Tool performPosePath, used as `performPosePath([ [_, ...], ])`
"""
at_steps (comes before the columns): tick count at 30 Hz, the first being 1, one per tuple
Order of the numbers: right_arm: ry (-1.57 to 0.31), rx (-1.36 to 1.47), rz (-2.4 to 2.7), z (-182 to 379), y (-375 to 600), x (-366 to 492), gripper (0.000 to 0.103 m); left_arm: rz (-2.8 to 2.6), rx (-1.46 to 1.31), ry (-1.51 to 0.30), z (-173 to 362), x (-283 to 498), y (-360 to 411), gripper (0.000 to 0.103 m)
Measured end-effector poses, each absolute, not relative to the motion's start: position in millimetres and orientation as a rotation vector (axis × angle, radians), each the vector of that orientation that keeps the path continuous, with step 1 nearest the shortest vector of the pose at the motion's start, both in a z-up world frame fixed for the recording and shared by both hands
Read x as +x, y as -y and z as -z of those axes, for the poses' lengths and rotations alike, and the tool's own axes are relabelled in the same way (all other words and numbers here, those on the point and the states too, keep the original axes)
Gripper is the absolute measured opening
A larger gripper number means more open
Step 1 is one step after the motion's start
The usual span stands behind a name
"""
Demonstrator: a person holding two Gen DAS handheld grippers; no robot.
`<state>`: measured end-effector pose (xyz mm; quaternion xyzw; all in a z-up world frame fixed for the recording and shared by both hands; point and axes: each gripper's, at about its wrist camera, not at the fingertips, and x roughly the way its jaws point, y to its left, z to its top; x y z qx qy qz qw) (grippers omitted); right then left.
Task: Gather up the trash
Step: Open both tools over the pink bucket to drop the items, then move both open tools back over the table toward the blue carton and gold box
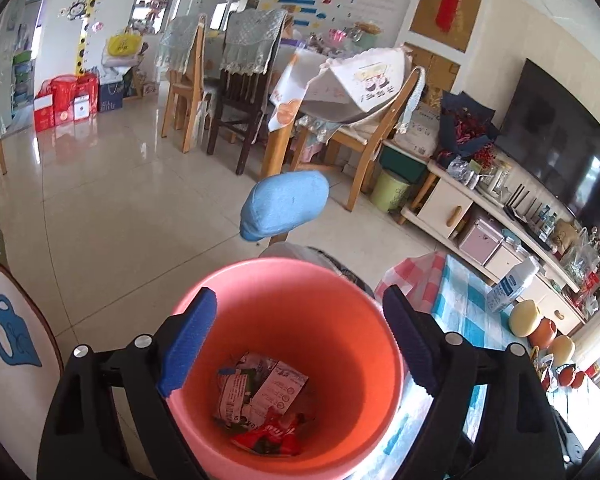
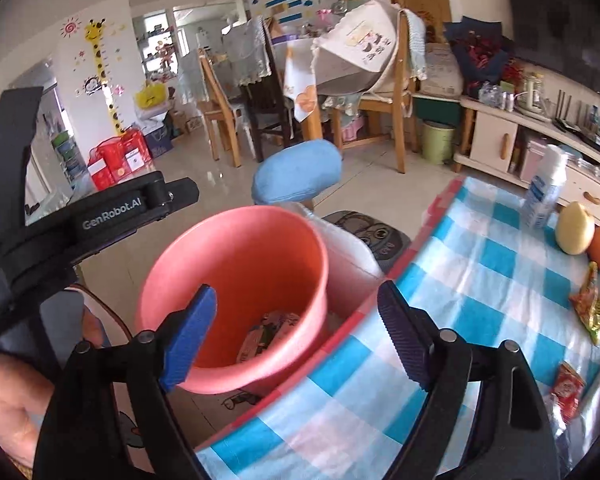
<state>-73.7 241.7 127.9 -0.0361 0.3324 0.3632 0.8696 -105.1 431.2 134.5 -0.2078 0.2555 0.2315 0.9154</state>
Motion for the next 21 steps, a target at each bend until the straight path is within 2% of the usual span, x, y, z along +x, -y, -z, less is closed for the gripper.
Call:
performPosePath([
  [5, -0.647, -0.07, -0.71, -137, -202, -80, 0.087, -0.454, -0.368, -0.433, -141, -102, -402, 0.092],
  [10, -0.603, -0.084, -0.653, -144, -167, -86, 0.089, -0.379, -0.292, -0.379, -145, -97, -372, 0.093],
  [17, -0.537, -0.087, -0.585, -151, -122, -96, 0.099, -0.271, -0.225, -0.383, -145, -86, -328, 0.093],
  [21, -0.515, -0.084, -0.554, -151, -102, -100, 0.099, -0.249, -0.162, -0.365, -147, -85, -302, 0.093],
])
